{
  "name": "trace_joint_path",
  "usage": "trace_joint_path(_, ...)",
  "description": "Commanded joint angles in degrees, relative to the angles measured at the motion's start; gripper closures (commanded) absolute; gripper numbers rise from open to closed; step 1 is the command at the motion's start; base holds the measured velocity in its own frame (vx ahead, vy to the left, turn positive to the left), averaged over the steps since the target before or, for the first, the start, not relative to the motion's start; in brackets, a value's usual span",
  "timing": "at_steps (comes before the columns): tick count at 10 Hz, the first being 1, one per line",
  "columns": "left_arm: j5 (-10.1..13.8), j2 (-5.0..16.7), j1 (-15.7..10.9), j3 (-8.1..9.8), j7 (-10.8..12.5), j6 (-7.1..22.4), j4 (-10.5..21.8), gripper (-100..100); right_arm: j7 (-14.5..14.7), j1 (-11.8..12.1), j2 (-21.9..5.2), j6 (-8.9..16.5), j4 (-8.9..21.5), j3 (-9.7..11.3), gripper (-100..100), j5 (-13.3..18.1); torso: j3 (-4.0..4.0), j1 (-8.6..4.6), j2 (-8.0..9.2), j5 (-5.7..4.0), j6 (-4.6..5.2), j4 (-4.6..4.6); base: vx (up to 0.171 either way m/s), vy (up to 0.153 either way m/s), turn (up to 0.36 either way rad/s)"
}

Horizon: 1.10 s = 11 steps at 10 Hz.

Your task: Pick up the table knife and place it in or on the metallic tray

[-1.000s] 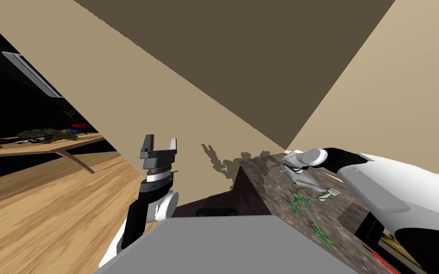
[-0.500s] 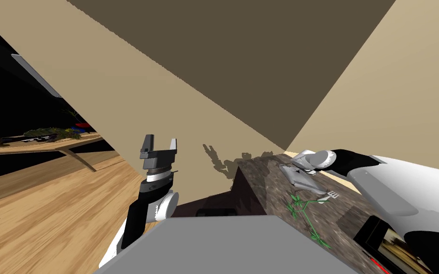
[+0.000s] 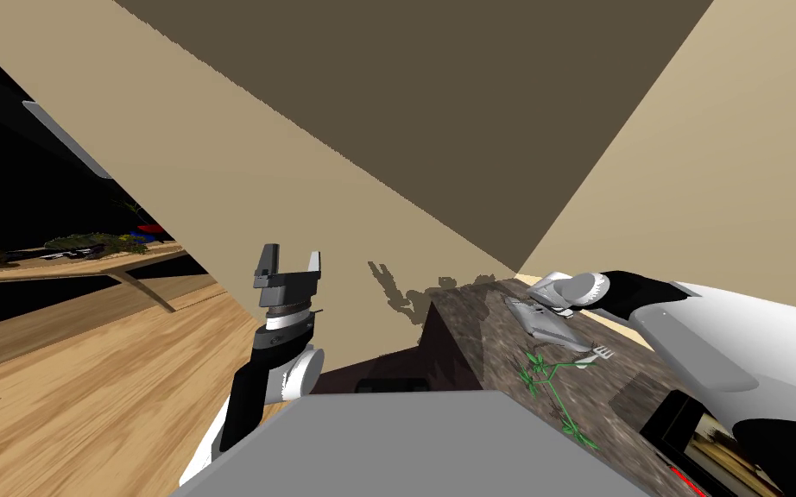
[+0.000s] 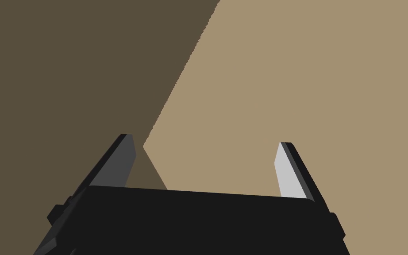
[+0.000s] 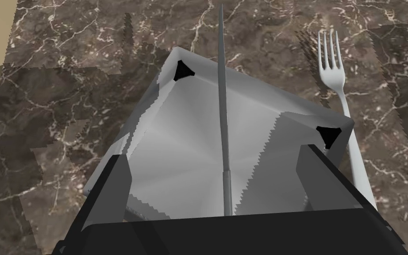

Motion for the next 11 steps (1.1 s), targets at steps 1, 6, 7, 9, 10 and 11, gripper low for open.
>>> trace_joint_path(1, 0.00, 0.00, 0.00, 0.00, 0.00, 0.00, 0.00, 0, 0.00, 0.00, 0.00, 0.00, 0.00, 0.00, 0, 0.00, 0.00, 0.00, 0.00, 0.00, 0.00, 0.00, 0.000, 0.000, 0.000)
trace_joint_path(6, 0.00, 0.00, 0.00, 0.00, 0.00, 0.00, 0.00, 0, 4.82, -5.67, 4.90, -1.75, -2.44, 1.48, -100, -1.21, 0.05, 0.09, 0.07, 0.03, 0.00, 0.02, -0.015, 0.017, 0.054)
trace_joint_path(7, 0.00, 0.00, 0.00, 0.00, 0.00, 0.00, 0.00, 0, 5.62, -6.61, 5.72, -2.04, -2.84, 1.73, -100, -1.41, 0.04, 0.08, 0.07, 0.03, -0.01, 0.02, -0.013, 0.017, 0.046)
trace_joint_path(9, 0.00, 0.00, 0.00, 0.00, 0.00, 0.00, 0.00, 0, 7.23, -8.50, 7.35, -2.63, -3.65, 2.22, -100, -1.81, 0.04, 0.08, 0.07, 0.02, 0.00, 0.02, -0.013, 0.018, 0.041)
trace_joint_path(10, 0.00, 0.00, 0.00, 0.00, 0.00, 0.00, 0.00, 0, 8.03, -9.45, 8.17, -2.92, -4.06, 2.47, -100, -2.01, 0.04, 0.08, 0.07, 0.02, 0.00, 0.02, -0.015, 0.017, 0.047)
trace_joint_path(11, 0.00, 0.00, 0.00, 0.00, 0.00, 0.00, 0.00, 0, 8.19, -7.91, 7.39, -2.76, -2.81, 1.59, -100, -2.58, 0.04, 0.08, 0.07, 0.02, 0.00, 0.02, -0.007, 0.007, 0.008)
